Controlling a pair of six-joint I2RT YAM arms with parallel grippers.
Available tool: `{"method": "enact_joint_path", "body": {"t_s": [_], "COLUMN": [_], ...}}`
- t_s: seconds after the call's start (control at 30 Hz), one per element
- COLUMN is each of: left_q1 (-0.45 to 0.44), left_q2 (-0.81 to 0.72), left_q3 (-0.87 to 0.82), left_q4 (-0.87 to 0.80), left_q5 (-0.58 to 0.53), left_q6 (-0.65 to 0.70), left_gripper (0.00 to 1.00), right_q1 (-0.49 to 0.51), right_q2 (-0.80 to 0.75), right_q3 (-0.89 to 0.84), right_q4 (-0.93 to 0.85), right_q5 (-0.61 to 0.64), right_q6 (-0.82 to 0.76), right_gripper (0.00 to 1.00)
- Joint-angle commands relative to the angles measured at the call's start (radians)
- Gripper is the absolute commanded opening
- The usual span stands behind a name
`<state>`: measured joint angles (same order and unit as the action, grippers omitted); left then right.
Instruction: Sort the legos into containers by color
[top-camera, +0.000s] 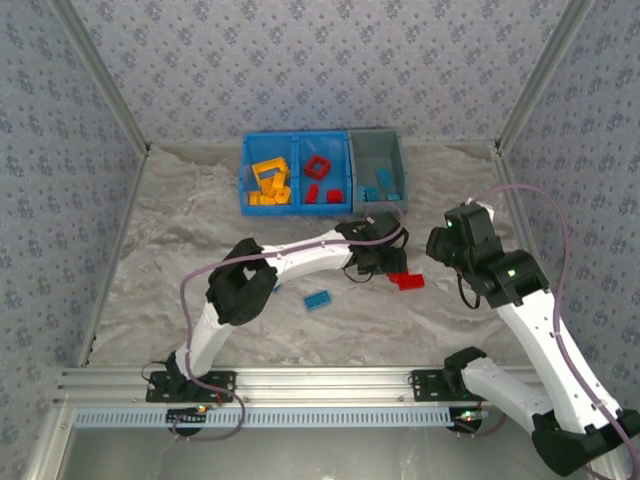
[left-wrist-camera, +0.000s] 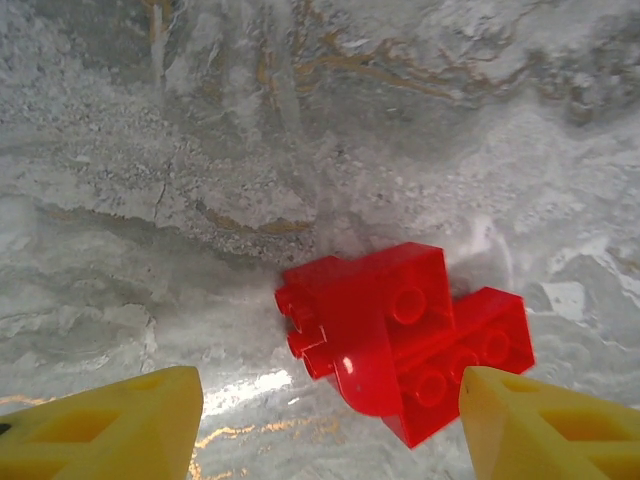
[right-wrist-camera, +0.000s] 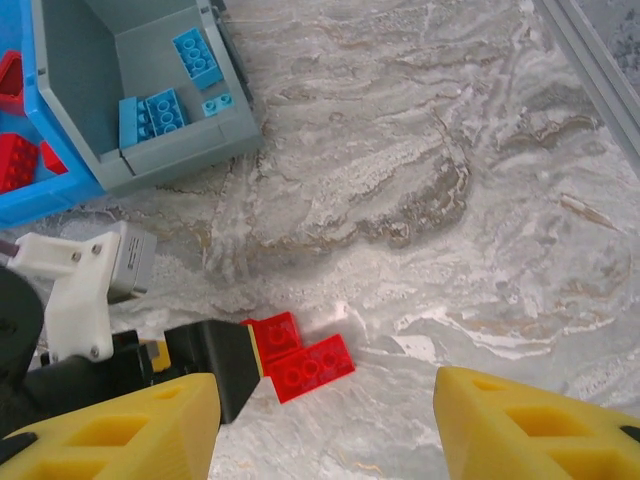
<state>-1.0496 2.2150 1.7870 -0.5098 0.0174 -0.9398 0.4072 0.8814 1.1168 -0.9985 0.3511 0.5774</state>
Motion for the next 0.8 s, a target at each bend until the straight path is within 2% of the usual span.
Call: {"method": "enact_joint_path", "body": {"t_s": [0.0,0.27,0.43,0.57,0.67,0.77], "left_q1": [-0.007,-0.007,-0.007,-0.007,-0.009,-0.024], "left_q2": [0.026,0.056,0.034,-0.009,-0.059,-0.085], "left_q3": [0.048,0.064,0.042,0.007,-0.043,-0.028], "left_q4": [-0.048,-0.063,-0.083,-0.115,-0.070,-0.092], "left_q5": [0.028,0.032,-0.005,-0.067,-0.078,-0.126], "left_q6": [-0.033,-0.019,-0.005,0.008,0.010,0.020], "left_gripper": [0.65,0.54,0.47,0.45,0.45,0.46], "right_q1": [-0.004,-0.003,-0.003,-0.003,-0.001,0.001], "right_q2": [-0.007,0.003,0.004,0.004,0.003,0.005], "right_q3": [-0.017,-0.020,-0.025,-0.028,-0.028,-0.031], "right_q4": [-0.042,-0.022,-0.022,-0.025,-0.022,-0.016], "right_q5": [-0.013,-0.027,-0.029,-0.033,-0.037,-0.038], "right_q6": [0.033,0.039,0.040,0.041,0.042,0.044], "right_gripper": [0.61,0.61,0.61,0.61,0.61,0.61]}}
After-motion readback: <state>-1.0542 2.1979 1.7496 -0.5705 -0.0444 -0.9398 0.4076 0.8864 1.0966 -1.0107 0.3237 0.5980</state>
